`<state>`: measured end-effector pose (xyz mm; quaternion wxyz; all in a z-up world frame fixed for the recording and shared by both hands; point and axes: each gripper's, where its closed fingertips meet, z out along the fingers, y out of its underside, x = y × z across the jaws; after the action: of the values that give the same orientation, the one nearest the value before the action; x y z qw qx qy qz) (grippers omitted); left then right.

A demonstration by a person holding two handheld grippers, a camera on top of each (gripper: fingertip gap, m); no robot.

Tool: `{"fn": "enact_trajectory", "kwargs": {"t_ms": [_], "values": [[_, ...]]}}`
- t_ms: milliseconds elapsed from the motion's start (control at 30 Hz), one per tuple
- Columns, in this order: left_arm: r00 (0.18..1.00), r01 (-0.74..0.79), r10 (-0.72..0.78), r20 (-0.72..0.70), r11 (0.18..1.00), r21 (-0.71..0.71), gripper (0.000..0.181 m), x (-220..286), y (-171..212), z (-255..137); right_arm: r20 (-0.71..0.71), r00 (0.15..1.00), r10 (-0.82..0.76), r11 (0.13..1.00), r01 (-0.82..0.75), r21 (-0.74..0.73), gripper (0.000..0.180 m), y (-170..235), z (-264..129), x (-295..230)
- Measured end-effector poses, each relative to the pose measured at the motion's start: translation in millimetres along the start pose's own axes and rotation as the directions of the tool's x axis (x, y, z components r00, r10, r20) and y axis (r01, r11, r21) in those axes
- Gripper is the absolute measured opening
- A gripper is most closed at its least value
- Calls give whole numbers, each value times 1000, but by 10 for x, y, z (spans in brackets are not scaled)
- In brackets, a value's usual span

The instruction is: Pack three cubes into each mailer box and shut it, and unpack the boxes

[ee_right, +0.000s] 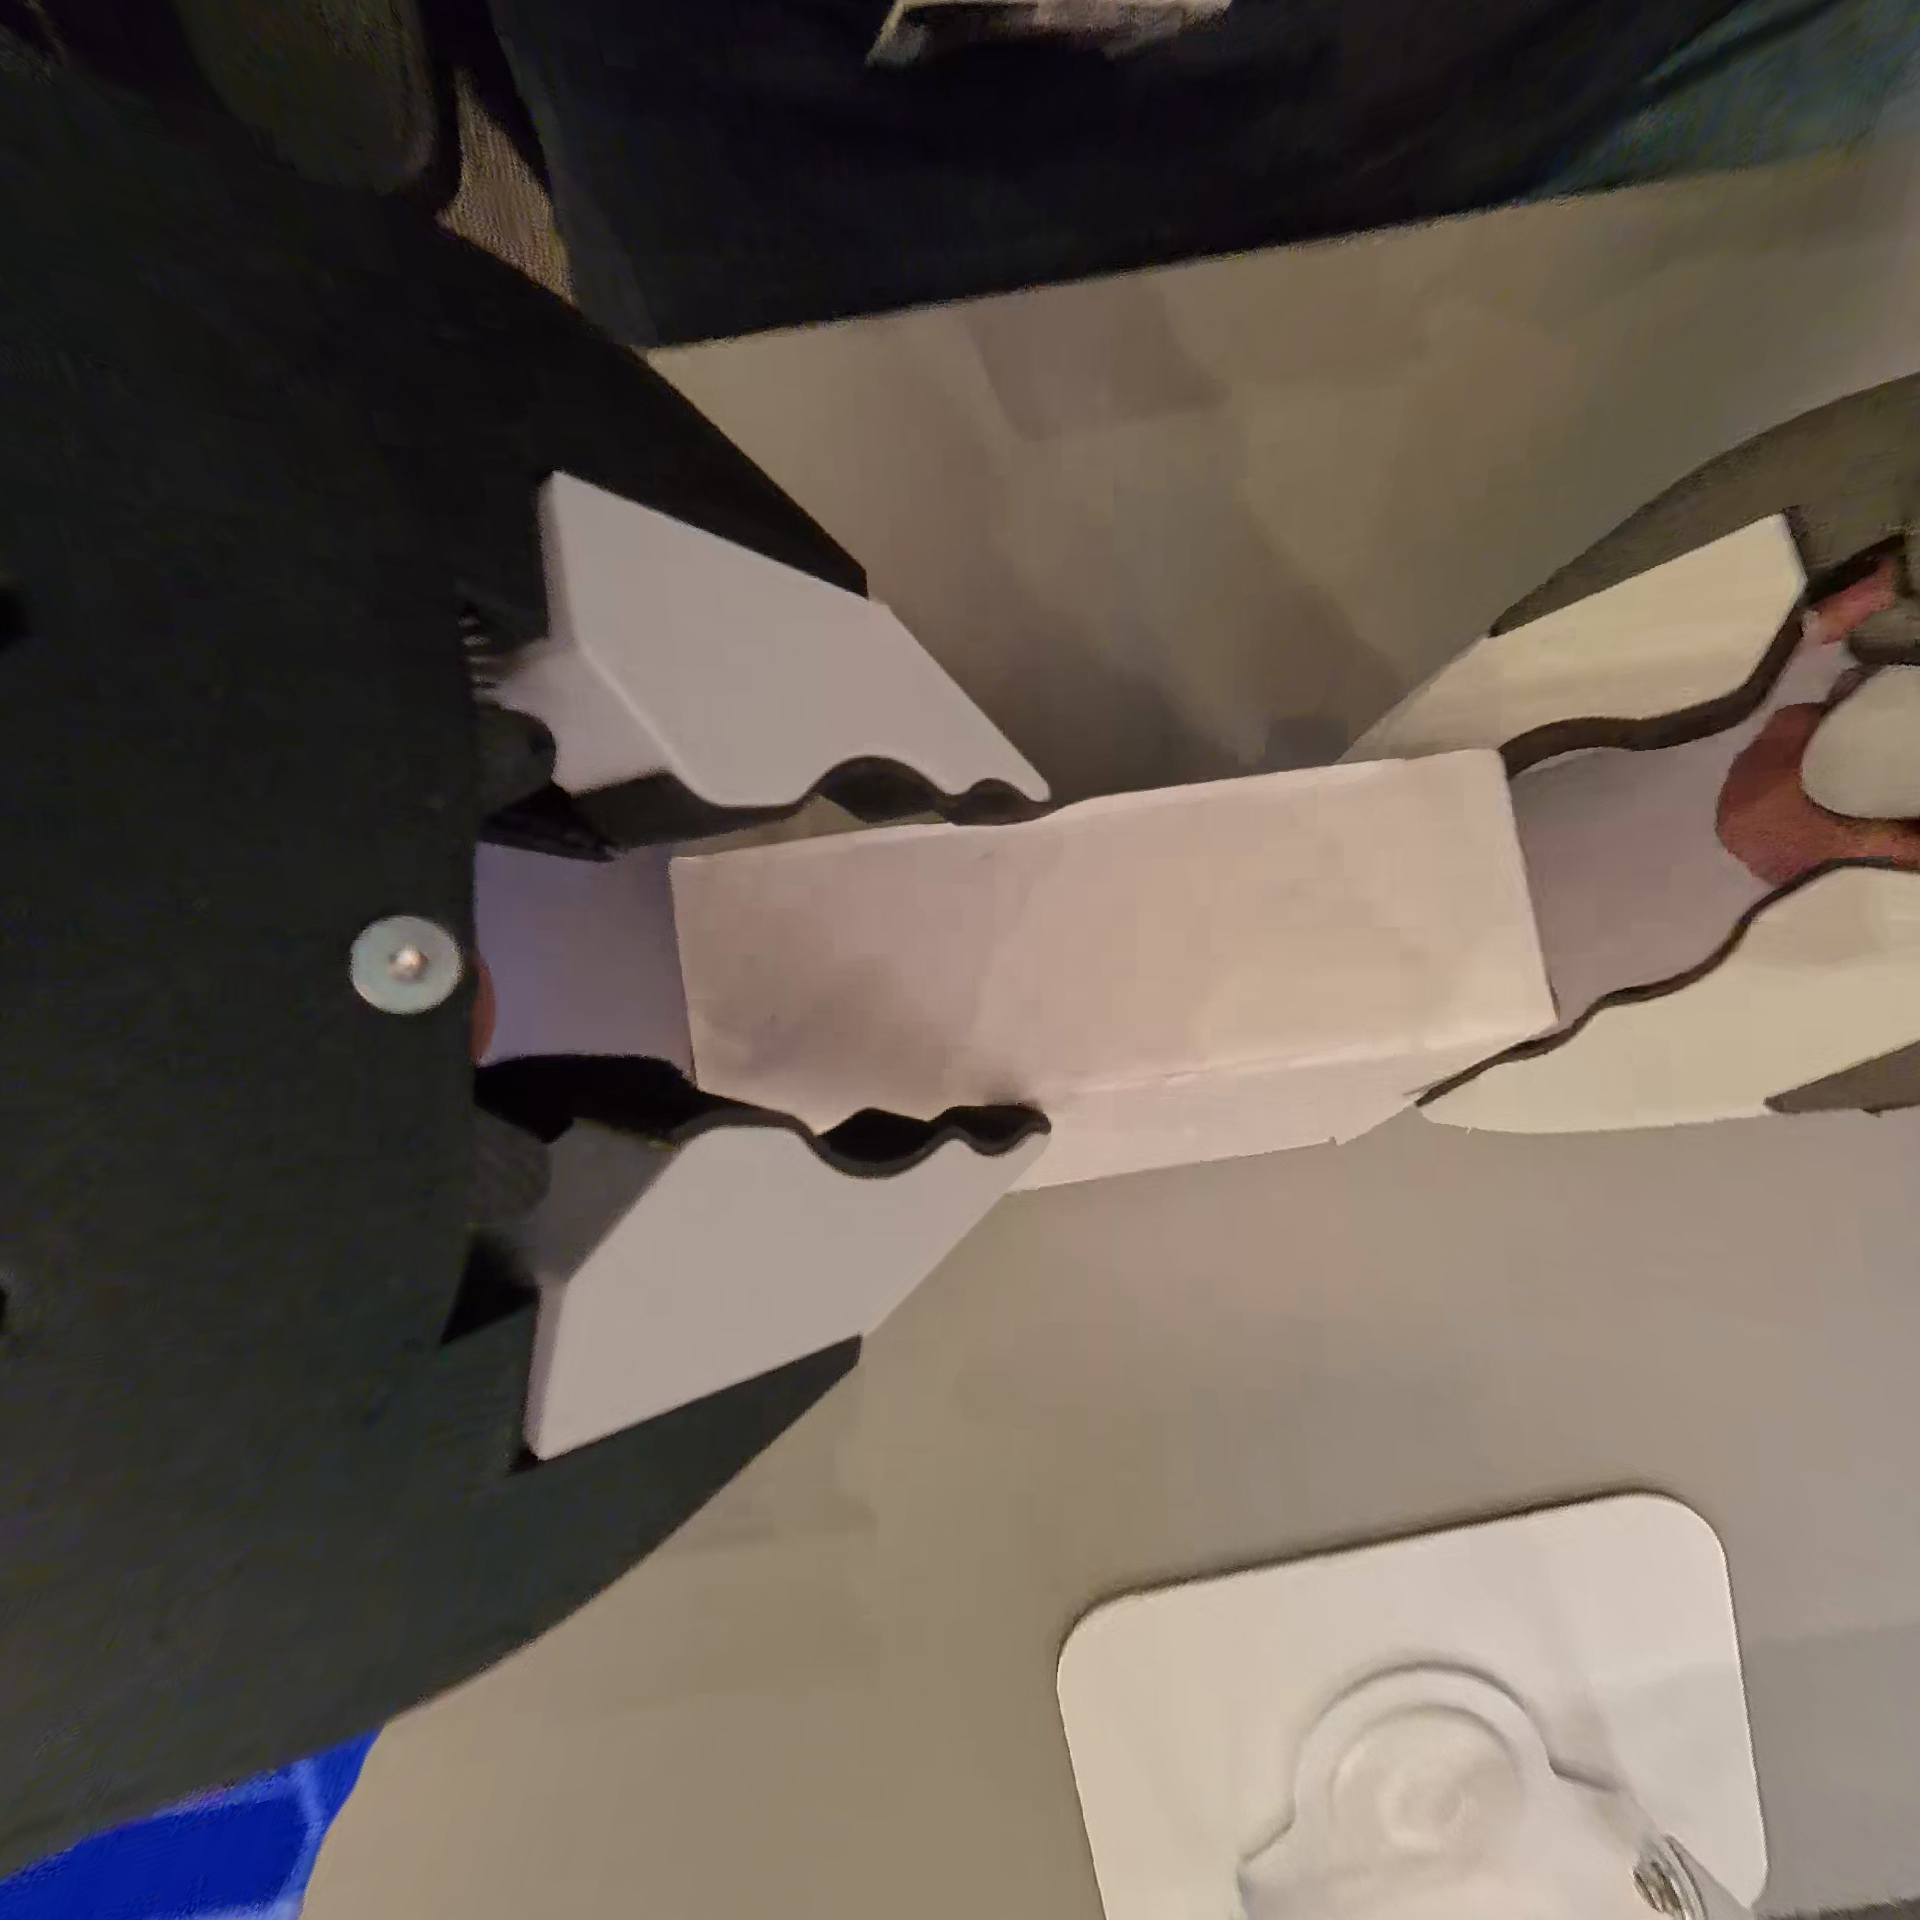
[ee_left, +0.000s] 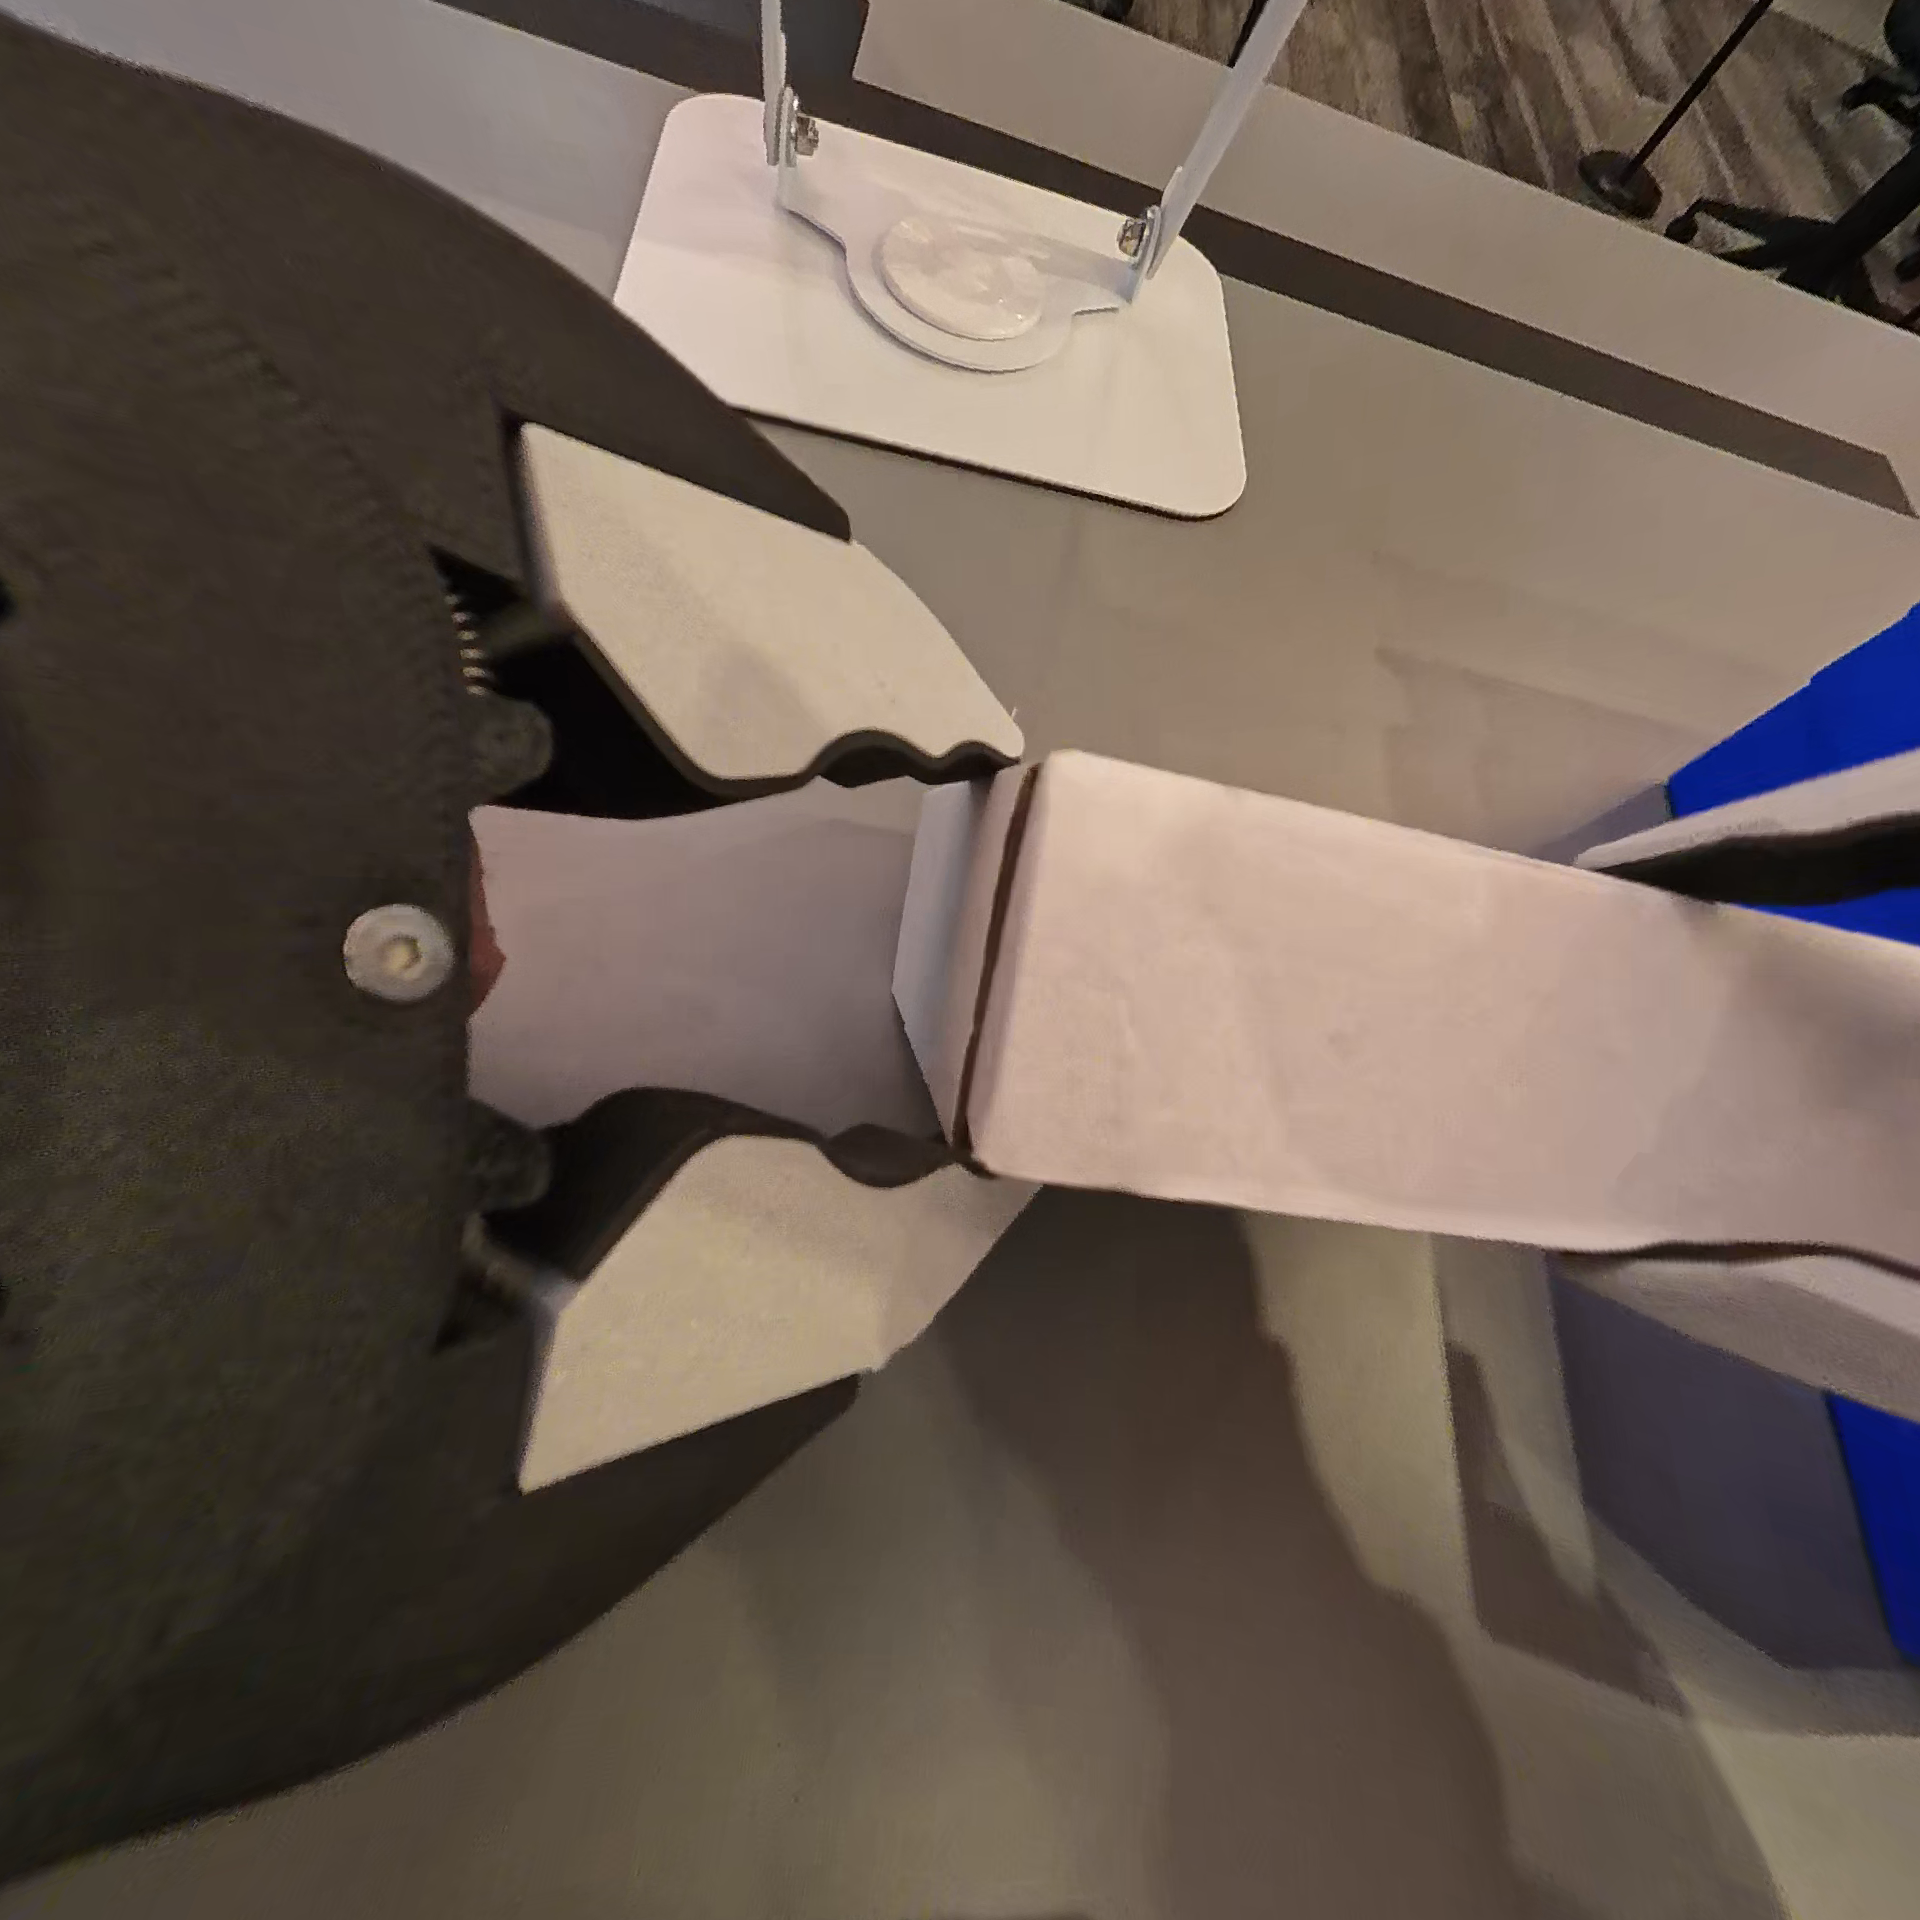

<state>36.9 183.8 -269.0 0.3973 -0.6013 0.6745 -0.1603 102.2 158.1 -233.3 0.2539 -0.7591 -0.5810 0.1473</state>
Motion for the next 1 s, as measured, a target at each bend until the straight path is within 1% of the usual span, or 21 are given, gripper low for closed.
{"fn": "enact_trajectory", "kwargs": {"t_ms": [100,167,200,233,267,300,333,400,500,533,600,700,767,867,933,1000], "values": [[999,-31,31,17,1000,-1,65,23,1,-3,175,976,128,990,-137,41,56,-39,-64,-60],[998,-55,55,33,998,-8,65,36,6,-7,299,928,222,968,-247,47,57,-79,-117,-84],[996,-72,72,46,997,-10,65,44,10,-9,366,888,277,949,-313,41,57,-111,-154,-92],[995,-85,86,57,996,-15,65,52,17,-12,437,841,318,925,-377,52,48,-178,-223,-95],[992,-102,103,70,995,-22,65,56,25,-15,500,807,316,902,-419,107,19,-300,-341,-84],[988,-128,131,85,991,-32,65,67,33,-16,456,829,323,889,-432,155,5,-345,-390,36],[982,-156,160,102,987,-42,65,84,35,-14,381,870,314,908,-392,147,1,-302,-379,105],[978,-168,174,118,984,-57,65,110,42,-13,294,920,261,943,-308,124,0,-288,-346,82],[969,-193,203,140,978,-83,65,129,54,-21,114,976,185,977,-196,90,4,-285,-320,146],[970,-185,195,144,979,-81,66,133,58,-28,59,988,144,985,-149,86,5,-300,-320,153],[970,-175,185,159,982,-76,66,138,75,-52,5,994,111,990,-111,83,4,-338,-312,149],[970,-148,160,183,986,-76,65,130,112,-103,24,996,87,987,-90,130,1,-381,-317,55],[978,-111,119,172,992,-56,64,132,122,-137,-10,1000,28,985,-26,169,0,-391,-370,-5],[973,-151,159,169,987,-60,63,204,107,-141,16,996,88,972,-89,217,0,-404,-404,-5],[970,-166,173,173,985,-57,63,226,113,-145,-8,990,142,960,-136,246,0,-428,-486,124],[963,-197,206,175,978,-68,63,271,98,-146,-33,986,162,956,-148,251,0,-467,-526,246]]}}
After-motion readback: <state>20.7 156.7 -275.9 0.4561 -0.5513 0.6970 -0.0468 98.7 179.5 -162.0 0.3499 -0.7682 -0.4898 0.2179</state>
